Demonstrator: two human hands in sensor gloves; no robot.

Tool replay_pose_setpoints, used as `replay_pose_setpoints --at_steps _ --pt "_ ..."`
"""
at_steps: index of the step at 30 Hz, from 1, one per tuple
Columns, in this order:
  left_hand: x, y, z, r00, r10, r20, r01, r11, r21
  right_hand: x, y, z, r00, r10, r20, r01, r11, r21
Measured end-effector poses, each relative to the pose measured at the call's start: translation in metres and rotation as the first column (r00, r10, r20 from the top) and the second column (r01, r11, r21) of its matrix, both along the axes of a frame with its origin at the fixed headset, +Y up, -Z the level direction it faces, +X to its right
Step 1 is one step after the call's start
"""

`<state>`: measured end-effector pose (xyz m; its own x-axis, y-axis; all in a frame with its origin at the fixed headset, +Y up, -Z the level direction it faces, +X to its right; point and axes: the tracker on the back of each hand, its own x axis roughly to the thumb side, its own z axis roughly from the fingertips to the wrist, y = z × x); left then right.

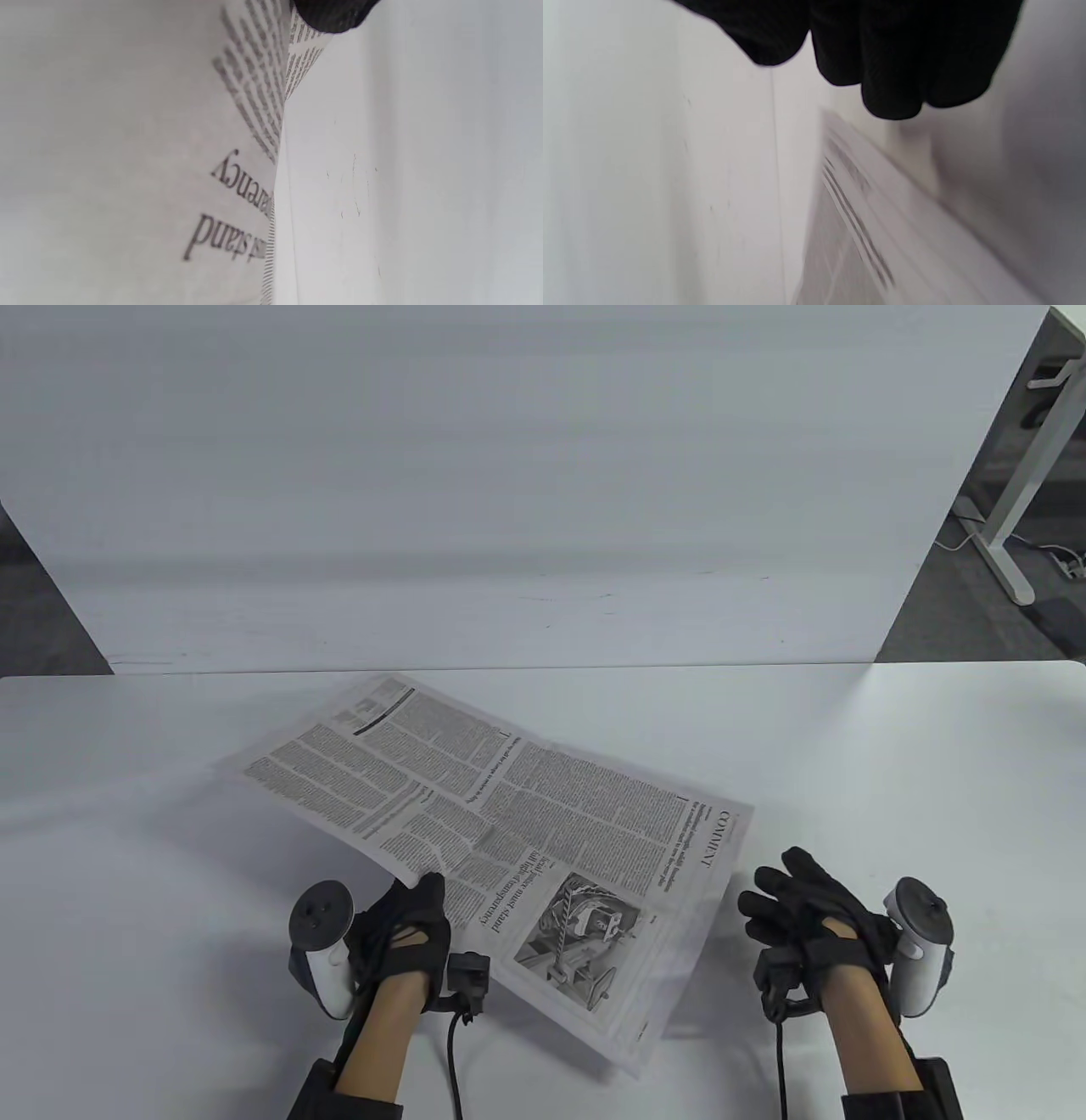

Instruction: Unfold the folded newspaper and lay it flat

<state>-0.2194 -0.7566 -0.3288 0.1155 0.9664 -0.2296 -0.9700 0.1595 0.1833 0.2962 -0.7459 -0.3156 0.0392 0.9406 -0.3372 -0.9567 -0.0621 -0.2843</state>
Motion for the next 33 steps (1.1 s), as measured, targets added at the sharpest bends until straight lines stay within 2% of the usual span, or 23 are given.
replay_pose_setpoints --at_steps 5,10,14,19,22,26,33 --pt "-0.015 0.001 -0.004 1.0 -0.017 0.026 0.019 0.999 -0.043 0.008 0.012 0.002 0.988 0.138 0.067 -0.142 0.988 0.053" --pt "-0.019 0.001 -0.011 0.98 -0.038 0.194 0.055 0.995 -0.08 0.009 0.018 -0.002 0.966 0.257 0.019 -0.258 0.962 0.087" --pt "-0.014 0.006 -0.012 0.959 -0.085 0.27 0.103 0.993 -0.056 0.011 0.018 -0.005 0.908 0.417 0.035 -0.419 0.903 0.094" --pt "-0.005 0.012 -0.016 0.924 -0.094 0.371 0.092 0.996 0.024 0.014 0.011 -0.011 0.954 0.288 -0.079 -0.278 0.953 0.117" --pt "0.0 0.015 -0.018 0.892 -0.105 0.439 0.08 0.994 0.076 0.016 0.009 -0.013 0.962 0.246 -0.121 -0.231 0.965 0.126" --pt "0.006 0.018 -0.019 0.863 -0.047 0.503 -0.022 0.991 0.129 0.017 0.0 -0.016 0.974 0.121 -0.19 -0.1 0.988 0.117" --pt "0.018 0.029 -0.017 0.777 0.002 0.629 -0.168 0.964 0.204 0.011 -0.01 -0.02 0.935 -0.045 -0.352 0.088 0.99 0.106"
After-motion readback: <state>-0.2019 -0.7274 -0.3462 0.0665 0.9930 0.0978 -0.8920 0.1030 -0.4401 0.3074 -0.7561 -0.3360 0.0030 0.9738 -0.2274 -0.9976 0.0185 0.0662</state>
